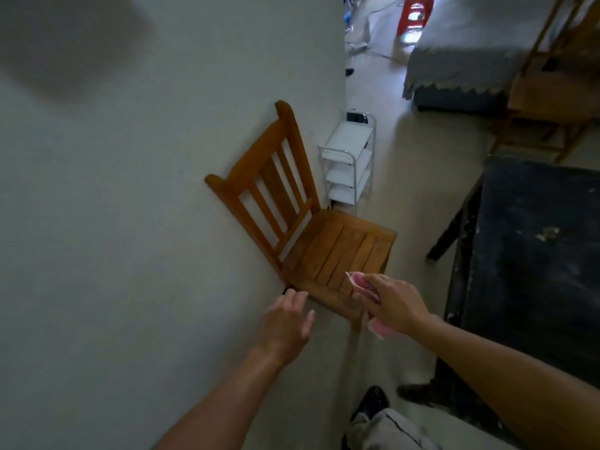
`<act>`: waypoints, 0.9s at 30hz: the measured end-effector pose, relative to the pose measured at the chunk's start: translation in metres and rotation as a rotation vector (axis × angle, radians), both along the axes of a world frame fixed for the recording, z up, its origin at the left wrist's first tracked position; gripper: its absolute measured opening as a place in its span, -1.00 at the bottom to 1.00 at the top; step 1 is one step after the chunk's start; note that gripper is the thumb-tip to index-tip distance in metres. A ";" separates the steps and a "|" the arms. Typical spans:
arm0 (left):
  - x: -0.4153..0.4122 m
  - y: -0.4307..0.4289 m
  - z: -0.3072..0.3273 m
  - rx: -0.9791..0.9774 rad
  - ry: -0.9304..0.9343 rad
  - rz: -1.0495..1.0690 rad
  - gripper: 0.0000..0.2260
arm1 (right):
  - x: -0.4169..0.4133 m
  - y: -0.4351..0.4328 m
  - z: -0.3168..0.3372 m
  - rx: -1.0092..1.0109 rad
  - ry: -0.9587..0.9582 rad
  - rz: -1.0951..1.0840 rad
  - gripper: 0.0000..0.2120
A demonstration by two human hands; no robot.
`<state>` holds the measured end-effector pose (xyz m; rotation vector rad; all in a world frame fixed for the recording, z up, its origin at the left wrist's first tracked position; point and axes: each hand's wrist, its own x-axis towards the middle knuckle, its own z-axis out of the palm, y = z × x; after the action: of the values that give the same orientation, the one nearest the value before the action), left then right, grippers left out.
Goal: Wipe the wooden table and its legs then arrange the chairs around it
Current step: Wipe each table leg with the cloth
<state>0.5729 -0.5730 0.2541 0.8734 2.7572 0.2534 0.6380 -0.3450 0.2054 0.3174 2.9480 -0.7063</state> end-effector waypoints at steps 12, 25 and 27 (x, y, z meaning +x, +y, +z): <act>-0.092 0.073 -0.049 0.064 -0.078 -0.608 -0.71 | 0.015 -0.008 -0.052 -0.099 -0.118 -0.515 -0.60; -0.061 0.099 -0.140 -0.050 -0.054 -1.434 -0.57 | 0.130 -0.171 -0.115 -0.217 -0.368 -1.319 -0.57; -0.046 0.098 -0.145 -0.044 -0.082 -1.464 -0.52 | 0.146 -0.188 -0.121 -0.242 -0.389 -1.408 -0.56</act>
<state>0.5266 -0.4754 0.1089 2.3818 1.4022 -0.0643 0.7844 -0.5331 0.0847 2.2047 1.8448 -0.8704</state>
